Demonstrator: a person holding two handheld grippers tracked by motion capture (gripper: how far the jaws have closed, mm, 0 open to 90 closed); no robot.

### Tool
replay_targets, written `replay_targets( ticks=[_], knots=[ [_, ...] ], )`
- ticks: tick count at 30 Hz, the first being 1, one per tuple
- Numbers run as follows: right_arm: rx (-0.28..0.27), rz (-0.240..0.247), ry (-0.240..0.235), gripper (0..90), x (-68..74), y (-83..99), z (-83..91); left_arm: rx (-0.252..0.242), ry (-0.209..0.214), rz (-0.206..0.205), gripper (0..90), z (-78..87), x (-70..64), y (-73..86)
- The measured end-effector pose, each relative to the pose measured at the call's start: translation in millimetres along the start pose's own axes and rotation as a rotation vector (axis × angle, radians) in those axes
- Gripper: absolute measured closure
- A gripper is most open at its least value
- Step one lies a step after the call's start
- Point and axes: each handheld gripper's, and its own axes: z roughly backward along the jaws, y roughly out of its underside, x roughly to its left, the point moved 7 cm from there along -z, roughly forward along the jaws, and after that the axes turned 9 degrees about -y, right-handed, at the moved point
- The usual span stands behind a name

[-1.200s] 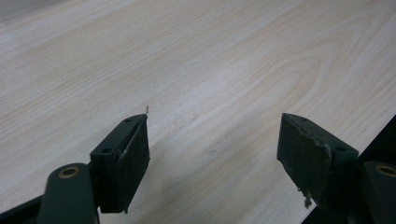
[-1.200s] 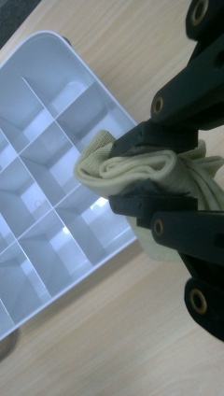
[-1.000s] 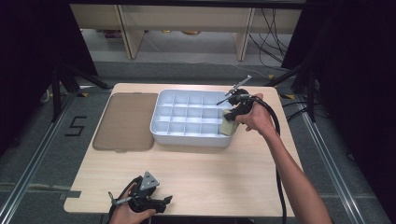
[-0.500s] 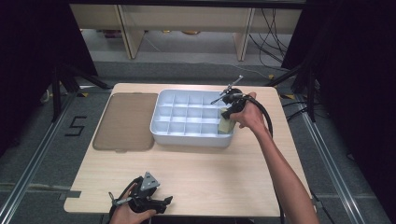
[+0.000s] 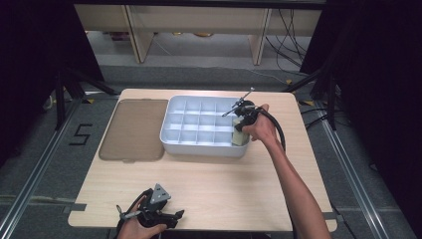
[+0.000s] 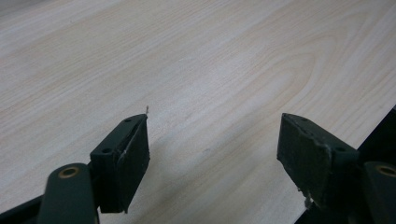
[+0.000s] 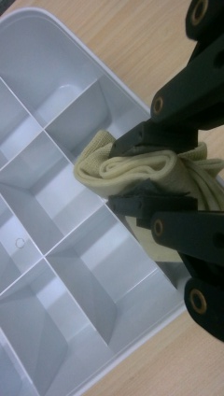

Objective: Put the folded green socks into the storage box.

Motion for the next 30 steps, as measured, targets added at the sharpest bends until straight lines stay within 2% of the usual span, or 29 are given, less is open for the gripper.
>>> replay_targets(
  ticks=[1, 5, 8, 11, 15, 16, 17, 21, 22, 24, 27, 30],
  knots=[
    [0.003, -0.004, -0.001, 73.9, 0.0, 2.7, -4.3, 0.002, 0.003, 0.019, 24.5, -0.8, -1.1, 0.4],
    [0.001, 0.0, -0.007, 73.9, 0.6, 5.5, -10.3, 0.003, 0.007, 0.024, 24.5, -0.9, -1.5, 0.6],
    [0.015, 0.019, -0.002, 73.9, -0.8, 8.2, -15.1, 0.007, 0.005, 0.018, 24.5, -0.7, -0.8, 0.7],
    [0.018, 0.013, -0.001, 73.9, 1.0, 9.9, -17.3, 0.002, 0.003, 0.019, 24.5, -0.7, -1.0, 0.5],
    [0.022, 0.025, 0.002, 73.9, 0.7, 12.9, -24.4, 0.001, 0.003, -0.001, 24.5, 0.3, -0.3, 0.1],
    [0.022, 0.025, 0.002, 73.9, 0.7, 12.9, -24.4, 0.001, 0.003, -0.001, 24.5, 0.3, -0.3, 0.1],
    [0.027, 0.021, 0.002, 73.8, 1.8, 14.8, -27.4, 0.004, 0.003, 0.02, 24.5, -0.6, -1.0, 0.6],
    [0.03, 0.033, 0.004, 73.8, 2.2, 15.5, -30.9, 0.003, 0.003, 0.019, 24.5, -0.6, -1.1, 0.6],
    [0.03, 0.034, 0.005, 73.8, 2.5, 15.6, -31.0, 0.001, -0.002, -0.002, 24.5, -0.1, 0.0, 0.1],
    [0.029, 0.041, 0.005, 73.8, 2.5, 15.8, -30.8, 0.003, 0.0, -0.004, 24.5, 0.0, -0.2, 0.3],
    [0.032, 0.044, -0.004, 73.8, 3.2, 17.7, -31.0, 0.003, -0.001, 0.021, 24.5, 0.0, -1.7, 0.5],
    [0.029, 0.035, -0.009, 73.8, 3.5, 19.1, -31.3, 0.001, -0.002, 0.027, 24.5, -0.3, -1.9, 0.5]
  ],
)
